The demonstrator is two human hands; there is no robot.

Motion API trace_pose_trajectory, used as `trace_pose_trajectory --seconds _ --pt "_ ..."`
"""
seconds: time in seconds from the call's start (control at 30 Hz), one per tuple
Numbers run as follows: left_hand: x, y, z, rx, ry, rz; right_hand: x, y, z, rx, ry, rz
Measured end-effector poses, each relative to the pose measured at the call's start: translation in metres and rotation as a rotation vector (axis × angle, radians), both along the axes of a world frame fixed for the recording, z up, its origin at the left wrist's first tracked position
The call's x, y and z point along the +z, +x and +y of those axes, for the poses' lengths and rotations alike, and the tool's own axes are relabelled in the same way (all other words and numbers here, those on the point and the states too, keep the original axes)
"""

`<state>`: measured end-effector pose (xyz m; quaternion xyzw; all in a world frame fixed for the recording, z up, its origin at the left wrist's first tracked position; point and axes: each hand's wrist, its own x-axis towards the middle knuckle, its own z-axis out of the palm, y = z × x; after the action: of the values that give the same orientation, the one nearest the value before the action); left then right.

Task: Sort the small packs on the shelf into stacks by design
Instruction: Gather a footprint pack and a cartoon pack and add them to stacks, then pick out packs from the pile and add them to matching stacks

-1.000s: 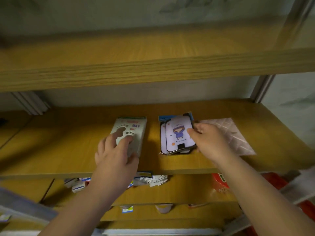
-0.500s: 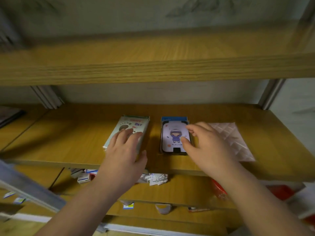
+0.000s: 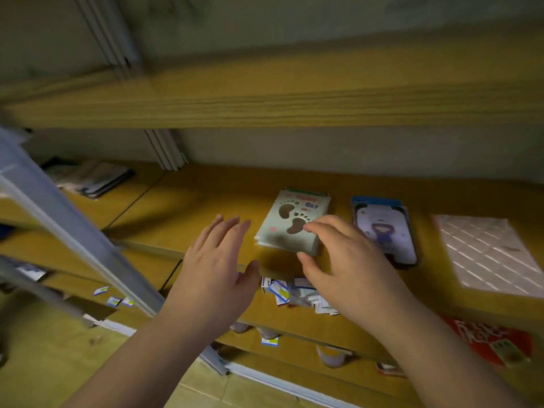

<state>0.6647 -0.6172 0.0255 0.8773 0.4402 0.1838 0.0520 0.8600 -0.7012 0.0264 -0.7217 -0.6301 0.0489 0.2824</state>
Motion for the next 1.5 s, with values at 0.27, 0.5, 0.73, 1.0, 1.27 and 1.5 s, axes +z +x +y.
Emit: trace_pose_trajectory --seconds 0.27,0.5,0.73,1.0,1.27,1.5 --pt "-0.001 -0.133 0.041 0.128 -0.028 -0.089 0.012 -0.118 0.058 0.088 -0.036 -0.084" --pt "-0.001 -0.305 0.092 0.304 -0.034 -0.17 0.013 -0.276 0.13 0.199 -0.064 -0.079" --pt "0.003 -0.424 0.139 0.362 -0.061 -0.201 0.017 -0.401 0.199 0.271 -0.036 -0.072" --pt "-0.008 -0.49 0.194 0.371 -0.131 -0.271 0.006 -0.474 0.263 0.339 -0.114 -0.098" --pt "-0.01 -0.496 0.275 0.357 -0.189 -0.286 -0.002 -0.486 0.345 0.316 -0.086 -0.084" --pt "0.006 -0.516 0.359 0.396 -0.165 -0.243 0.008 -0.518 0.437 0.334 -0.023 -0.049"
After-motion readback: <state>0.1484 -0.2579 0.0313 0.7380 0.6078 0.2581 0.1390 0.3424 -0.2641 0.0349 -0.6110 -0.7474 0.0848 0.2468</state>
